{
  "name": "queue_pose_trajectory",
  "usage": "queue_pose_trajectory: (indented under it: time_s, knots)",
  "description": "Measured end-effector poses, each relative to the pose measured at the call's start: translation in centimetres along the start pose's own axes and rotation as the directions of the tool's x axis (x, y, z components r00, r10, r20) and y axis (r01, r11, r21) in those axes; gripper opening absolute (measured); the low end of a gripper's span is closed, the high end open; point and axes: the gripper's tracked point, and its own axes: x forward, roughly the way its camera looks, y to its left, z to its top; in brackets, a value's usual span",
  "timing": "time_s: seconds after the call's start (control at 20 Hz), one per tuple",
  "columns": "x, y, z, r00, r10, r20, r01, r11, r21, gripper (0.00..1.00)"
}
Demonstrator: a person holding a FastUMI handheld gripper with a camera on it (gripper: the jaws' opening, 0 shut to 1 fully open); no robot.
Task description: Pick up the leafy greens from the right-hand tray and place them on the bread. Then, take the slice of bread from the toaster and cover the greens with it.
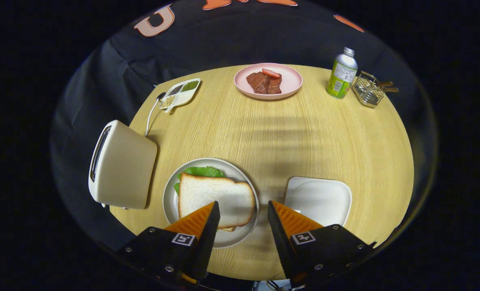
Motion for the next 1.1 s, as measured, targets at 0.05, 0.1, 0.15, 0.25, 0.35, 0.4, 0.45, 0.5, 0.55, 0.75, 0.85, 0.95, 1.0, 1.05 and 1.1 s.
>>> queue_pose_trajectory:
  time_s: [0.05, 0.1, 0.15, 0.25, 0.35, 0.4, 0.45, 0.5, 0.55, 0.75, 0.85, 0.95, 1.0, 1.05, 1.1]
  knots:
    - [-0.8, -0.3, 0.5, 1.000, -0.006, 0.019, 0.006, 1.000, 0.002, 0.75]
    - [-1.7, -0.7, 1.1, 0.999, -0.013, 0.041, 0.013, 1.000, 0.005, 0.83]
    - [-2.8, -1.0, 1.7, 0.998, -0.019, 0.067, 0.019, 1.000, 0.013, 0.86]
    - [-5.4, -1.5, 3.1, 0.991, -0.026, 0.129, 0.023, 0.999, 0.021, 0.96]
    - [-8.4, -2.6, 4.6, 0.979, -0.052, 0.198, 0.049, 0.999, 0.021, 0.99]
    - [-10.1, -3.1, 5.6, 0.969, -0.067, 0.239, 0.063, 0.998, 0.023, 0.99]
    - [-11.9, -3.4, 6.4, 0.957, -0.079, 0.280, 0.076, 0.997, 0.023, 0.99]
    - [-13.7, -3.9, 7.3, 0.941, -0.095, 0.325, 0.092, 0.995, 0.026, 0.99]
    - [-15.6, -4.4, 8.1, 0.923, -0.112, 0.367, 0.110, 0.994, 0.025, 0.99]
    - [-22.3, -5.6, 10.4, 0.837, -0.163, 0.522, 0.169, 0.985, 0.036, 0.99]
    - [-25.1, -6.0, 10.9, 0.796, -0.170, 0.581, 0.171, 0.984, 0.054, 0.99]
    - [-26.8, -6.5, 11.1, 0.763, -0.182, 0.620, 0.176, 0.982, 0.072, 0.99]
    - [-27.6, -6.7, 11.2, 0.748, -0.189, 0.637, 0.180, 0.980, 0.079, 0.99]
    - [-28.2, -7.1, 11.3, 0.732, -0.199, 0.652, 0.188, 0.978, 0.088, 0.98]
    - [-28.8, -7.5, 11.3, 0.718, -0.210, 0.663, 0.196, 0.976, 0.097, 0.98]
